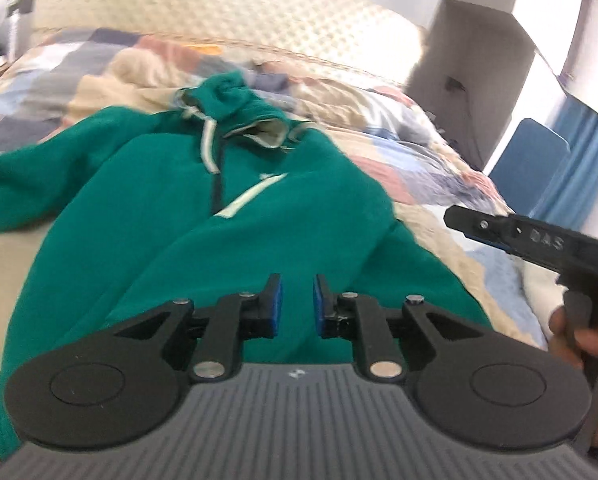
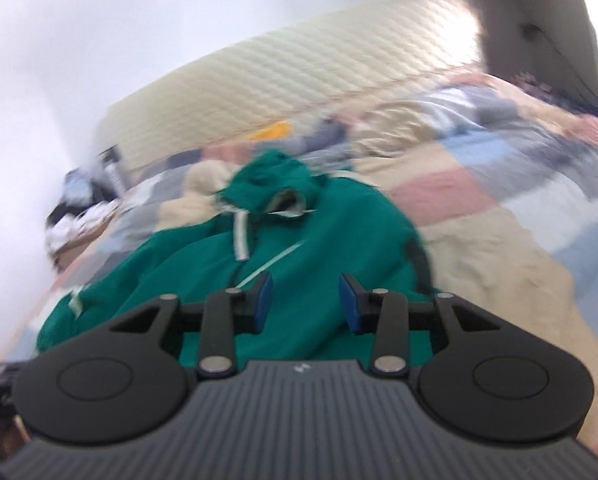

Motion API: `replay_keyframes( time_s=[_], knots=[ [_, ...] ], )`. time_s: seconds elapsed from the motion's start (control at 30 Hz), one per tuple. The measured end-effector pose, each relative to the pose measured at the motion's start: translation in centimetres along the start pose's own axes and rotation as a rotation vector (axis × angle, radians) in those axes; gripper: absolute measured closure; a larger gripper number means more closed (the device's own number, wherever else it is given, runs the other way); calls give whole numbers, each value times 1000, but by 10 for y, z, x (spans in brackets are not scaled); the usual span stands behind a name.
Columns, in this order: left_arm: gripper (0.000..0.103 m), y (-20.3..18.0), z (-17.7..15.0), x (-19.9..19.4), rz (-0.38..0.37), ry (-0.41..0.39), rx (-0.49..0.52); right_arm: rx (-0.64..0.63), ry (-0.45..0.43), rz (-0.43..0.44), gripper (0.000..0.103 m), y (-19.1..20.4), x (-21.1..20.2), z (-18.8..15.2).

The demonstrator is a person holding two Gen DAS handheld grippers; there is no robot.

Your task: Fold large clothes

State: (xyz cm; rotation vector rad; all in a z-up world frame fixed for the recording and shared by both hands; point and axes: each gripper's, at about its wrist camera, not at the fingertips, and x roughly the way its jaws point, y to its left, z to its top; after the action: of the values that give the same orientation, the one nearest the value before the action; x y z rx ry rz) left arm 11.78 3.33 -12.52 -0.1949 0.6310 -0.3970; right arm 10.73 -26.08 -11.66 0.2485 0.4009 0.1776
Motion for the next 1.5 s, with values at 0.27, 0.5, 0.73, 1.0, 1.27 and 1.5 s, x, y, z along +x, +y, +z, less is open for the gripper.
replay_keyframes(
  time_s=[0.27, 0.5, 0.73, 1.0, 1.27, 1.5],
  knots=[
    [65, 38, -4, -12, 96, -60, -85, -146, 20, 109, 63, 43, 23, -6],
    [53, 108, 22, -11, 211, -64, -268, -251, 90, 127, 64, 59, 47, -21],
    [47, 235, 48, -19, 330, -101, -600, -197, 145, 151, 41, 52, 78, -19],
    [43, 322, 15, -3, 271, -149, -946, -128, 203, 175, 21, 40, 105, -27],
    [43, 299, 23, -21, 476, -240, -815, -114, 280, 152, 21, 36, 130, -38],
    [42, 268, 39, -40, 773, -257, -428, -105, 284, 135, 21, 36, 131, -37]
  ],
)
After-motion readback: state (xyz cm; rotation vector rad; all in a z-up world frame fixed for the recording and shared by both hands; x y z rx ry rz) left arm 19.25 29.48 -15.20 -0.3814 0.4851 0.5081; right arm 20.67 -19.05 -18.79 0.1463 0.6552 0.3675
